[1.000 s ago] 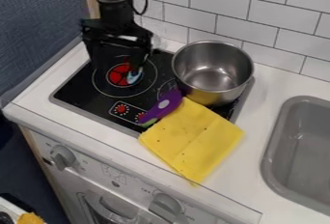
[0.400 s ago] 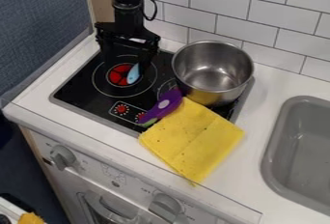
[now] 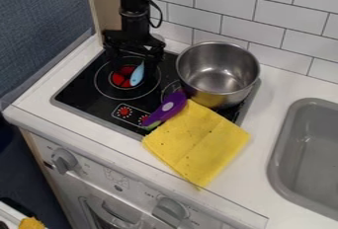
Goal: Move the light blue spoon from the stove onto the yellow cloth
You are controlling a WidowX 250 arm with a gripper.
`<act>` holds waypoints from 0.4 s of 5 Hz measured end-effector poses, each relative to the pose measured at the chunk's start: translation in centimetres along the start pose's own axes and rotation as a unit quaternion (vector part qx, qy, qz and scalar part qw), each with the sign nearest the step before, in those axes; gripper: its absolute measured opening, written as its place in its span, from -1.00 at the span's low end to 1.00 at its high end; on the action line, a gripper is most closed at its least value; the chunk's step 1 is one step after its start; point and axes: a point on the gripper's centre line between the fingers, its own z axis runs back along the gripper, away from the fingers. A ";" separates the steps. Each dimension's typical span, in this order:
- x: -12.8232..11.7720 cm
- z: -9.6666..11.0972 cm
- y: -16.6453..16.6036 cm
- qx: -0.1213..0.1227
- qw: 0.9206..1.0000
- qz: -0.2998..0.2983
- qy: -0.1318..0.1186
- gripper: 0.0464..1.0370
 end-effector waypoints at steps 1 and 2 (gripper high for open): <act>0.0 -0.1 -0.3 -0.010 1.000 0.003 0.001 0.26; -0.1 -0.2 -0.5 -0.015 1.000 0.005 0.003 -0.33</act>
